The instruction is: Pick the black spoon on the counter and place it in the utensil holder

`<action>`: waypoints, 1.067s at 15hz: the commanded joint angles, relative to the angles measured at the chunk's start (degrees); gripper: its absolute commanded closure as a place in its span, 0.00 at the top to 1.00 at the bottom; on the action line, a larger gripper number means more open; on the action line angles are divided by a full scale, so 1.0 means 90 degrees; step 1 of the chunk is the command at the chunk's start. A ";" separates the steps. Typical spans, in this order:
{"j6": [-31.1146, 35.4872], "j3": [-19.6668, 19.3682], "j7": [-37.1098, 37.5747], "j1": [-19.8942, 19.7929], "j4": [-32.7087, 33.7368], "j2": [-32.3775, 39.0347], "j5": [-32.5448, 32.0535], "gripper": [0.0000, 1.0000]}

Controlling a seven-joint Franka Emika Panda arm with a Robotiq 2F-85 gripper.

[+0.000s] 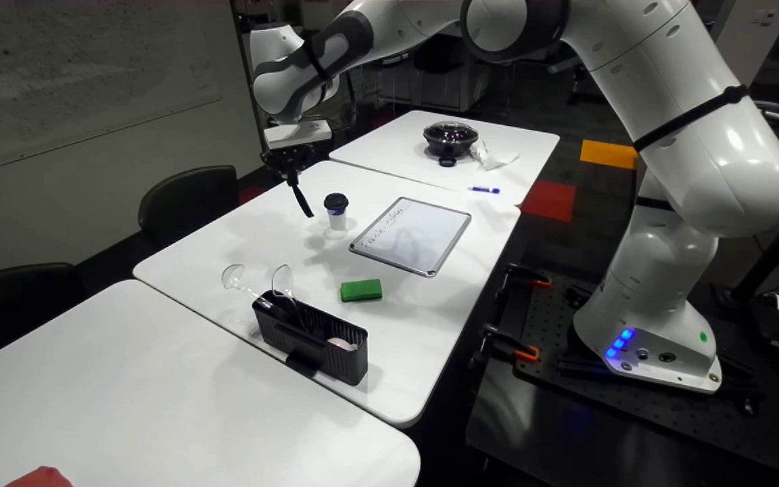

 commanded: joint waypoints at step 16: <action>0.0720 0.0334 -0.4738 -0.0280 -0.4673 -0.3664 -0.1060 0.14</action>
